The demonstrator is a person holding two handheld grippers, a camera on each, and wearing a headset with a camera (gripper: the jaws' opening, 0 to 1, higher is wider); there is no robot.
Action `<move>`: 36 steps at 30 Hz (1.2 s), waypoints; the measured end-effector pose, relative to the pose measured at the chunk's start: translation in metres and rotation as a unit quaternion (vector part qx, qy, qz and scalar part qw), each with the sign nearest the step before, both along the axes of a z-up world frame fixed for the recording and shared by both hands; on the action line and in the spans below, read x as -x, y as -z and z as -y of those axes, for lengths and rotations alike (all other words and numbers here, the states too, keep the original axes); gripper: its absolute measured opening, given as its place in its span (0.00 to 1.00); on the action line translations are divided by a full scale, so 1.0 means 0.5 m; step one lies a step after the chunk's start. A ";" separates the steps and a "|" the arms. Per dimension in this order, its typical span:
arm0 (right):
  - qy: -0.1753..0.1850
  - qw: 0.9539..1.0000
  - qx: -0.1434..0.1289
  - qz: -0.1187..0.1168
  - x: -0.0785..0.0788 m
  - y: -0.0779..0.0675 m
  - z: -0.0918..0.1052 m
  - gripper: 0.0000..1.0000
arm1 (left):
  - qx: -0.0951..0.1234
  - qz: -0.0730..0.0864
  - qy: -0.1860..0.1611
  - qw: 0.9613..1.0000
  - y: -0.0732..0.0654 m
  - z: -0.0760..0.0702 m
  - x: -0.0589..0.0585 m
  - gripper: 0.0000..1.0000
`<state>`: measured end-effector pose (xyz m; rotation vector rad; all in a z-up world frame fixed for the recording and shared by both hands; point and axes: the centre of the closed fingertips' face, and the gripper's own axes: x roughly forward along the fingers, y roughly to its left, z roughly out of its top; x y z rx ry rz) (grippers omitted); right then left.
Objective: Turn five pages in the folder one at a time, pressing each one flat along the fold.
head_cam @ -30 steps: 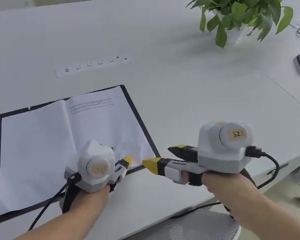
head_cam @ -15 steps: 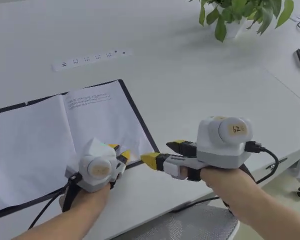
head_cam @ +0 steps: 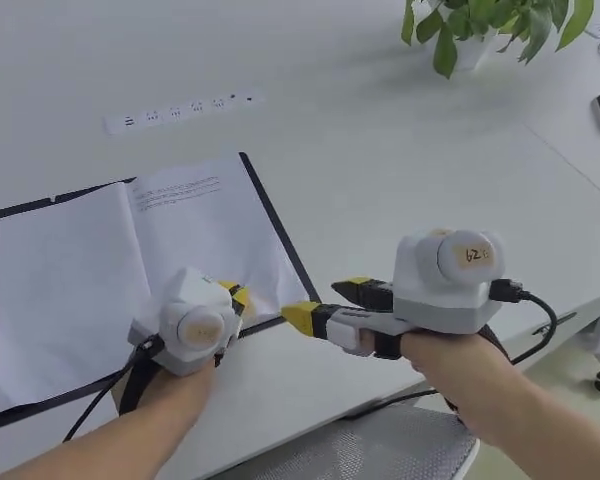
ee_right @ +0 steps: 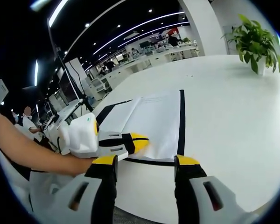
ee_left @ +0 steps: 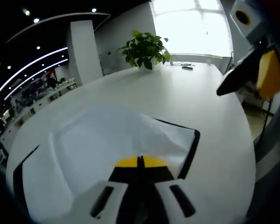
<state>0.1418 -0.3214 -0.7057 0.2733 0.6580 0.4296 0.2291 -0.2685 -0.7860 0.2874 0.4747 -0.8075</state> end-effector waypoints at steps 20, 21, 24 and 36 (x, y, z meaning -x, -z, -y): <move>-0.006 0.999 -0.030 0.022 -0.173 0.055 -0.013 0.29 | 0.051 -0.023 -0.019 0.998 -0.008 -0.003 -0.001 0.00; -0.005 0.999 -0.029 0.020 -0.182 0.061 -0.013 0.29 | 0.051 -0.022 -0.019 0.998 -0.008 -0.004 -0.002 0.00; -0.009 1.000 -0.027 -0.004 -0.182 0.084 -0.018 0.27 | 0.051 -0.021 -0.019 0.998 -0.009 -0.004 -0.002 0.00; -0.003 0.998 -0.046 -0.044 -0.144 0.099 -0.020 0.02 | 0.052 -0.021 -0.020 0.998 -0.011 -0.002 -0.004 0.00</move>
